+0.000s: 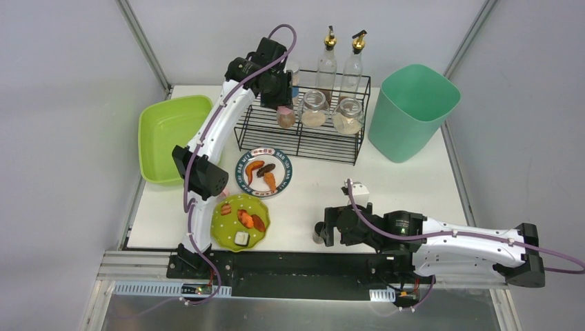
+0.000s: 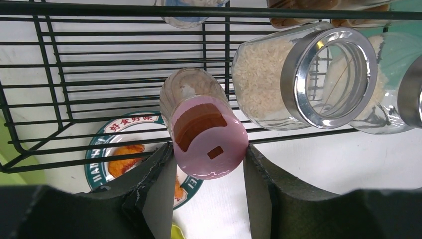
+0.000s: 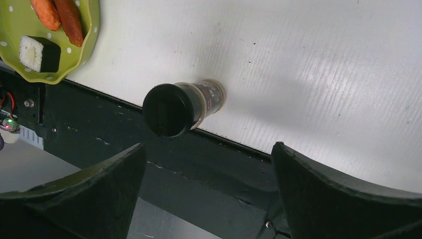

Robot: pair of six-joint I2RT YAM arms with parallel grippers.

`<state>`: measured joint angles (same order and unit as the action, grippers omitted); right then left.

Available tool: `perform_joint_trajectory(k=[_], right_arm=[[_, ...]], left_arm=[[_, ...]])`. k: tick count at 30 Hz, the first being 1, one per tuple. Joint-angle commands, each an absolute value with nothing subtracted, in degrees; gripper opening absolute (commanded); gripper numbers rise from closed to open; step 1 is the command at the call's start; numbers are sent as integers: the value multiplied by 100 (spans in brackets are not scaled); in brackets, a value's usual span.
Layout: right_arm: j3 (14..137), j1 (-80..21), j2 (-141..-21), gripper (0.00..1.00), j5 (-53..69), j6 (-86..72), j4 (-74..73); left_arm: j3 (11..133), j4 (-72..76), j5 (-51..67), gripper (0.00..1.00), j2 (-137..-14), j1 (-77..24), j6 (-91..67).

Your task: Clear the kitchen counter

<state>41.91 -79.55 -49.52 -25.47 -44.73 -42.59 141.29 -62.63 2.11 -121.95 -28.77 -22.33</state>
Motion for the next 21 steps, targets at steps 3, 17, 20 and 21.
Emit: perform_joint_trajectory(k=[3,17,20,21], right_arm=[[4165,-7989,-4934,99,-2553,-4485,-4139],[4319,-8007,-4936,99,-2617,-4461,-4186],[4378,-8002,-4890,99,-2640,-4443,-4223],[4403,-8006,-4866,99,-2669,-4442,-4240]], left_arm=[[14272,-6242,409,13,-12282,-2865,-2323],[14159,-6100,467,85,-11902,-2926,-2057],[14100,-6101,539,86,-11756,-2930,-2014],[14075,-6105,549,87,-11697,-2927,-2018]])
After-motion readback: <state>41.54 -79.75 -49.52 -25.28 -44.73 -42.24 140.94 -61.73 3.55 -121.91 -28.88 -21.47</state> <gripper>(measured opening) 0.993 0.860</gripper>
